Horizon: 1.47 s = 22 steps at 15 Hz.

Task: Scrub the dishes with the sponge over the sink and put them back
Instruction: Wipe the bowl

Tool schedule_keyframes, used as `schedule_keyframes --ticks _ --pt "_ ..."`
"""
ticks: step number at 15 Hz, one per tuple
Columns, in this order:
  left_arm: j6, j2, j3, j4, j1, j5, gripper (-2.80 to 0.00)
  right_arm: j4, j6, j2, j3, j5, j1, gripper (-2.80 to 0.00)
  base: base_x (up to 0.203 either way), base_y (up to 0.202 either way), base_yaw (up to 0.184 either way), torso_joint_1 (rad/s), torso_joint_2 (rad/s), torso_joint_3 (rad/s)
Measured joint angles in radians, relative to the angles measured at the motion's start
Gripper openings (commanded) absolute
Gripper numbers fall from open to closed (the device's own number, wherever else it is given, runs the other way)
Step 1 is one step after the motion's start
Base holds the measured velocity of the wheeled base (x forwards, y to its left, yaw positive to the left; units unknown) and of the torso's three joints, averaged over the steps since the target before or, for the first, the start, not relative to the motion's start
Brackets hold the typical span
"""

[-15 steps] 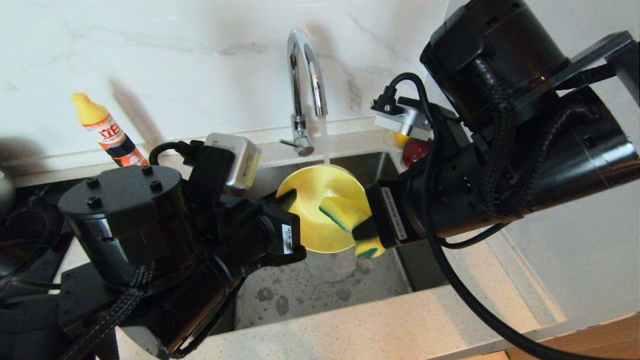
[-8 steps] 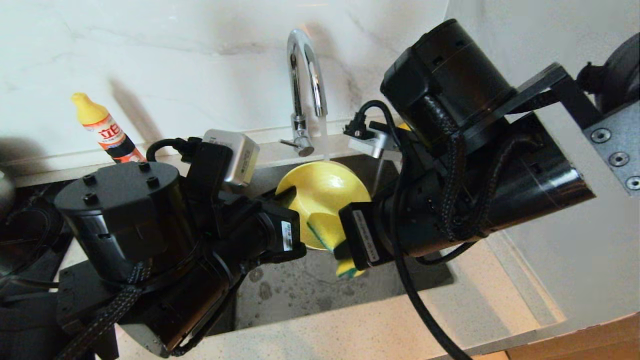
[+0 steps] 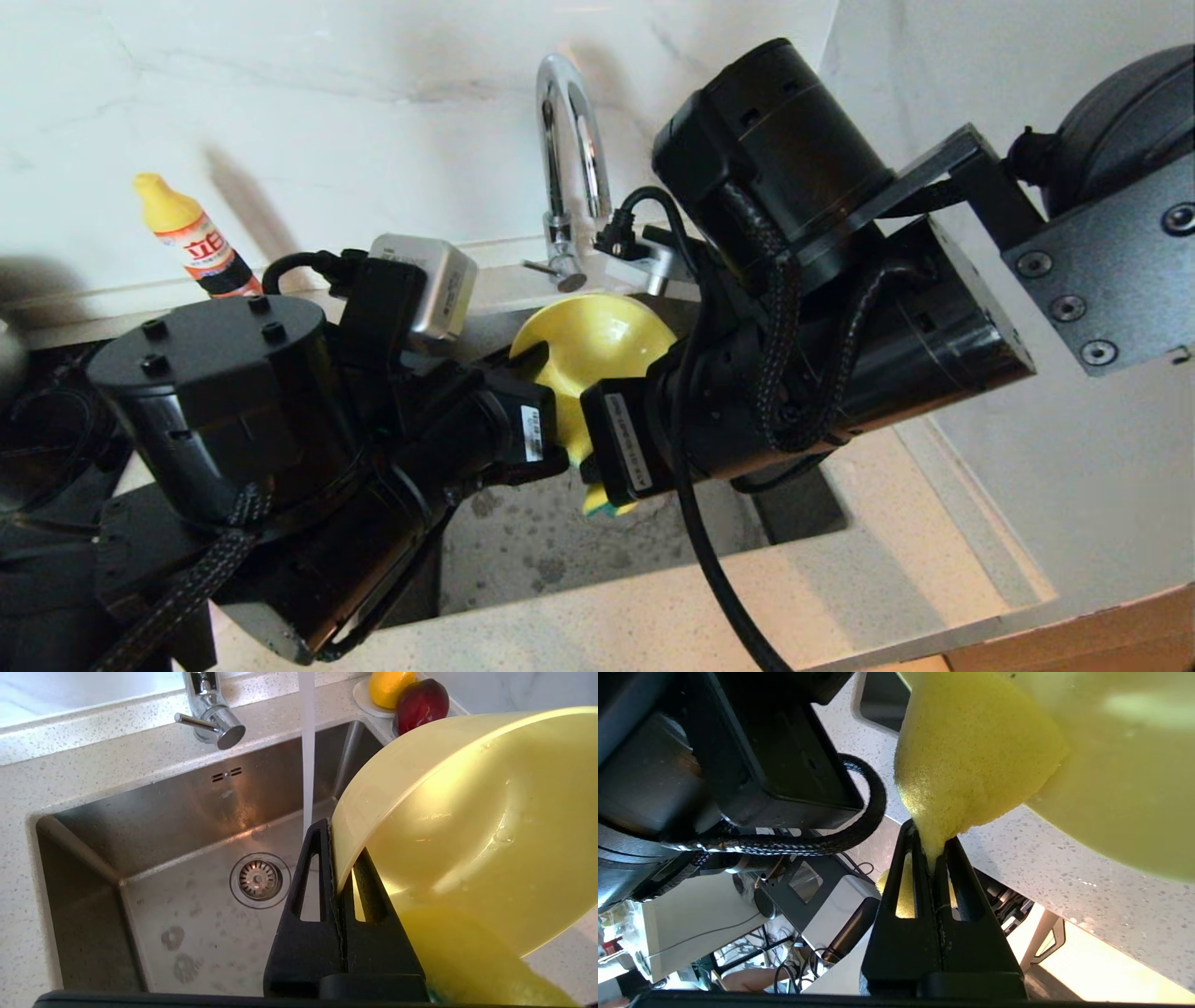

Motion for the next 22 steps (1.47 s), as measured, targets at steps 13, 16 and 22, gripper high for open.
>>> schedule_keyframes --ticks 13,16,22 --pt "-0.008 -0.003 0.000 0.000 0.000 0.014 -2.80 0.028 0.000 -0.080 0.035 0.000 -0.051 -2.80 0.000 0.000 0.000 0.000 0.00 0.000" --pt "-0.008 -0.003 0.000 0.000 0.000 0.014 -2.80 0.027 -0.004 -0.102 0.028 -0.002 -0.063 -2.80 0.000 0.000 0.000 0.000 0.00 0.000" --pt "-0.007 -0.001 0.019 0.000 0.000 0.005 -2.80 -0.019 -0.016 -0.102 0.002 0.001 -0.070 -2.80 0.000 0.000 0.000 0.000 0.00 0.000"
